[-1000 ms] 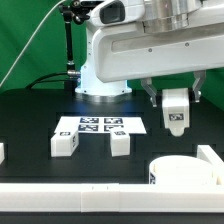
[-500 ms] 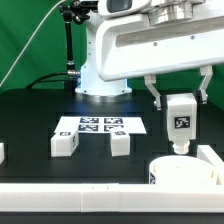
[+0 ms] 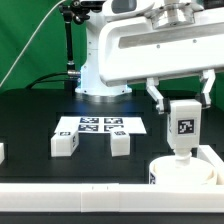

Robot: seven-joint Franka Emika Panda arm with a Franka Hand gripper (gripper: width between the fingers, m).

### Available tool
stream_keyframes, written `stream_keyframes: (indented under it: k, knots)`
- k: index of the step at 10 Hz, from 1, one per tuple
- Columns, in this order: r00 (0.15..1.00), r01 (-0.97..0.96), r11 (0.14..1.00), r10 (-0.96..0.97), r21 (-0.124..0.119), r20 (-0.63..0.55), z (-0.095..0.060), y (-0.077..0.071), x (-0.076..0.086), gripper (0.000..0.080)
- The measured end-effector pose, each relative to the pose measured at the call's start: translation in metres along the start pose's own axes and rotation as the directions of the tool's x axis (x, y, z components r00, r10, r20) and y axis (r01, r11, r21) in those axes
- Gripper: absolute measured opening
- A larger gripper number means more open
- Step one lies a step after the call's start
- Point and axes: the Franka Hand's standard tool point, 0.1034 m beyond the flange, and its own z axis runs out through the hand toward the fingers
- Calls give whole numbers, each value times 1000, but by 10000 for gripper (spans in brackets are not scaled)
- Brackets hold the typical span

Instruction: Assemble stool

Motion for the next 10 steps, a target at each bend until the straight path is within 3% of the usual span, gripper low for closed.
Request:
stream_keyframes:
  k: [4,8,10]
  knots:
    - [1000,5,1000,-5,0,3,2,1,-3,338]
    - [979,203,979,-203,0,17,12,-4,-15,338]
    - [980,199,980,-199,0,15,13,-5,-15,338]
